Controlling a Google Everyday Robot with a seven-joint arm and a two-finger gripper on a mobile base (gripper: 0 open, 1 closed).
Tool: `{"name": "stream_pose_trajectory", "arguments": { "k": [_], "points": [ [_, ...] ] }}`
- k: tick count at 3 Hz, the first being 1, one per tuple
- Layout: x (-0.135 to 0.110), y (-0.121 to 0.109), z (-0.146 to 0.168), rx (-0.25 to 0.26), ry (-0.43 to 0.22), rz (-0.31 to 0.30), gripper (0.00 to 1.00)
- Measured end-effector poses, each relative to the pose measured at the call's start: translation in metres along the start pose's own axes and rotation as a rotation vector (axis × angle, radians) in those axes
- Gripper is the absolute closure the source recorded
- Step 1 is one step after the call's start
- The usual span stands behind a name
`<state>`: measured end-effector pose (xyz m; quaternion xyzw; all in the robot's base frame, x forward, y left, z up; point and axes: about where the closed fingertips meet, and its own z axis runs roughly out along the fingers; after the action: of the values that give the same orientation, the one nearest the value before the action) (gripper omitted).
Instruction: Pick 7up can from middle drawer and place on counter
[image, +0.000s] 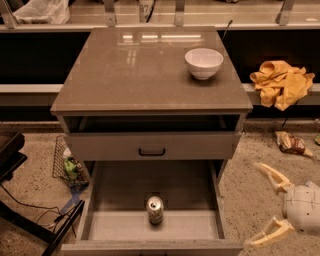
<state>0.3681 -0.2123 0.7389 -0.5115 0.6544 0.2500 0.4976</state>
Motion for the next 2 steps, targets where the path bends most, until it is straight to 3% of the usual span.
{"name": "stream_pose_trajectory", "arguments": {
  "k": [1, 2],
  "points": [
    [0.018, -0.001, 0.025, -0.012, -0.005, 0.028, 0.00],
    [0.057, 0.001, 0.079, -0.039, -0.016, 0.065, 0.00]
  ]
}}
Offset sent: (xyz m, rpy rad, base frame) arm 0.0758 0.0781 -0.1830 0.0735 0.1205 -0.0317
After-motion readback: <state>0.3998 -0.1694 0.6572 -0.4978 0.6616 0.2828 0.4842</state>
